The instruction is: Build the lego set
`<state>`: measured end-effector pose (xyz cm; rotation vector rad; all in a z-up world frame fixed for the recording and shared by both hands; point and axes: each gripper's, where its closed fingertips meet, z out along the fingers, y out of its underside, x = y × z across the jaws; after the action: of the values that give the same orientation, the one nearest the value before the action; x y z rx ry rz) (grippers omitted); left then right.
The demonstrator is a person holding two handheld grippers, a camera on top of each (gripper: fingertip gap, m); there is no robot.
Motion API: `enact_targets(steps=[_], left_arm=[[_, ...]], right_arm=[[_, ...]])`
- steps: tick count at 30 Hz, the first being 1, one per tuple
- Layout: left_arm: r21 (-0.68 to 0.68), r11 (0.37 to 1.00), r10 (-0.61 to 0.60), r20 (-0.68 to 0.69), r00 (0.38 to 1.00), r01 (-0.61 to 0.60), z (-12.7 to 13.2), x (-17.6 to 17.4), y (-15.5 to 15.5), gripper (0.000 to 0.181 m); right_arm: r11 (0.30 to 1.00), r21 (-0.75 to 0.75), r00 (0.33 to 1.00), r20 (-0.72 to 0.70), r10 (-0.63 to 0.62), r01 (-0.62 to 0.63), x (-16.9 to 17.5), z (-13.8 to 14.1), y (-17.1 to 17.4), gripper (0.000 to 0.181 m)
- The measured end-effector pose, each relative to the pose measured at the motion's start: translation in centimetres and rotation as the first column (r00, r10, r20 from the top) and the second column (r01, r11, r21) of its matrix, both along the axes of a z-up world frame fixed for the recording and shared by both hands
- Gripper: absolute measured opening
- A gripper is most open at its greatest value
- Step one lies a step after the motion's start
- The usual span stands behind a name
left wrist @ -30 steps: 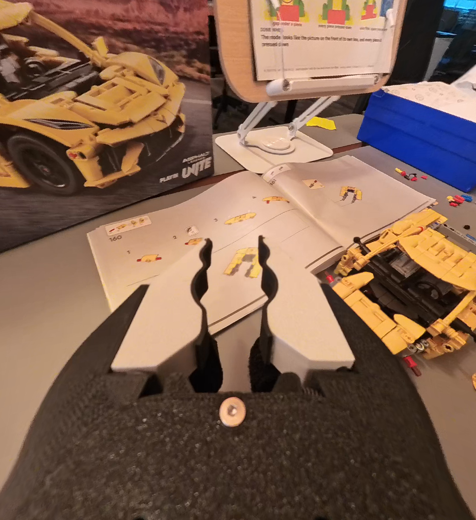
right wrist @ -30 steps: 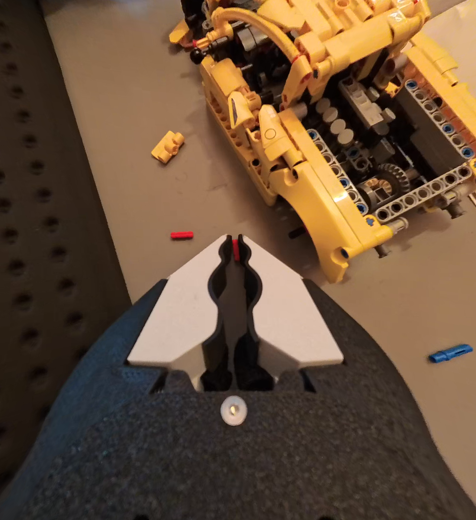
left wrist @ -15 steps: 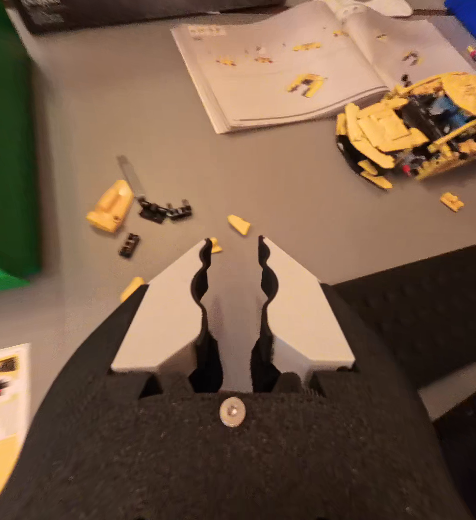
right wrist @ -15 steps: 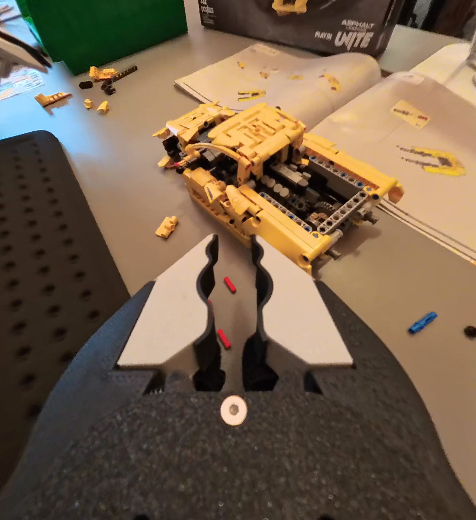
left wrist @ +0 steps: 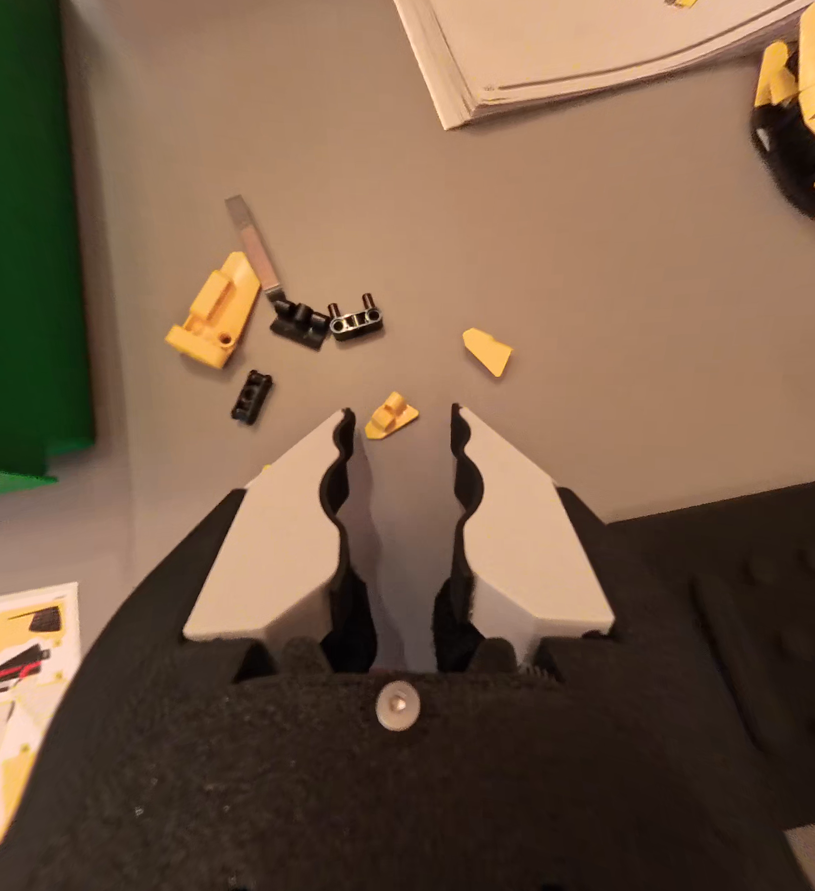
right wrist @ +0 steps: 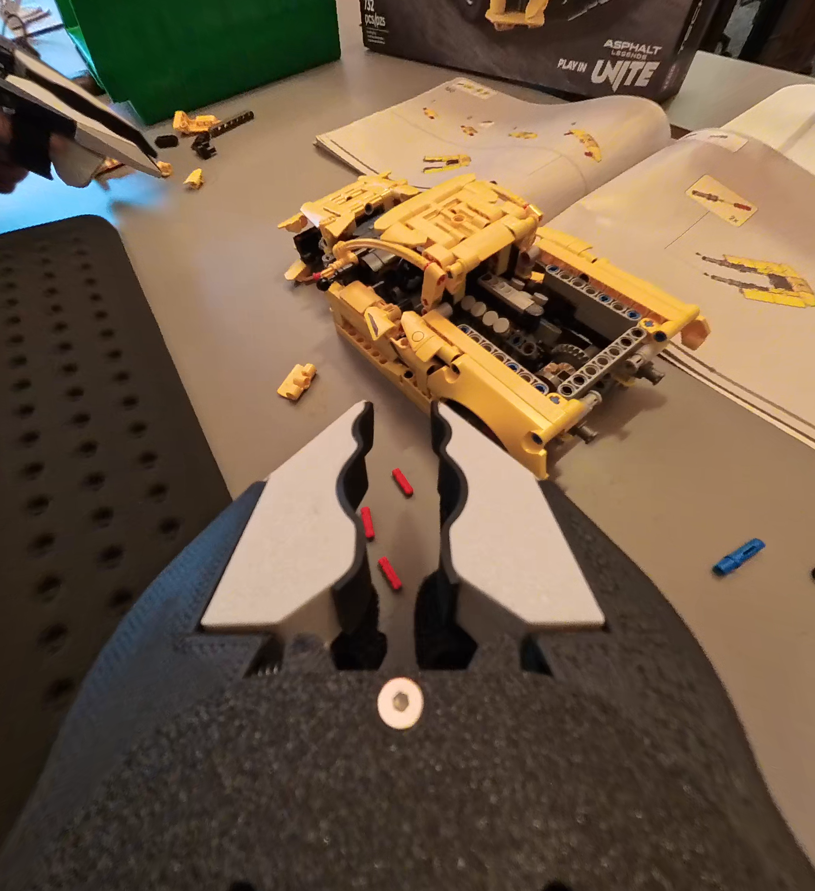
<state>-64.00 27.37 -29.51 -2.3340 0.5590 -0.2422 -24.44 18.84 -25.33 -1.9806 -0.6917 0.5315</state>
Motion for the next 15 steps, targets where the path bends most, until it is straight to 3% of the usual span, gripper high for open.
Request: enact_targets(steps=[5,7,11,13,15], left_arm=[[0.015,0.999,0.028,-0.013,1.000,-0.028,-0.6,0.2,0.0,0.039],[0.025,0.999,0.024,-0.001,1.000,-0.023,-0.7,0.5,0.2,0.020],[0.027,0.999,-0.027,-0.001,1.000,0.027,-0.3,1.6,0.1,0.019],[0.042,0.992,-0.124,0.083,0.989,0.121,1.2,4.8,-0.6,0.019],[0.103,0.950,-0.310,0.188,0.932,0.295,3.9,10.6,-2.2,0.019]], right_arm=[[1.000,-0.012,1.000,0.010,0.026,-0.026,-0.3,-0.4,-0.1,0.022],[0.999,-0.005,0.999,0.014,0.032,-0.032,-0.4,-0.3,-0.2,0.021],[0.999,0.018,1.000,0.013,0.027,-0.027,-0.4,0.0,-0.2,0.019],[1.000,0.023,1.000,0.008,0.021,-0.021,-0.3,0.1,-0.1,0.019],[1.000,0.026,1.000,0.004,0.014,-0.014,-0.2,0.2,-0.1,0.019]])
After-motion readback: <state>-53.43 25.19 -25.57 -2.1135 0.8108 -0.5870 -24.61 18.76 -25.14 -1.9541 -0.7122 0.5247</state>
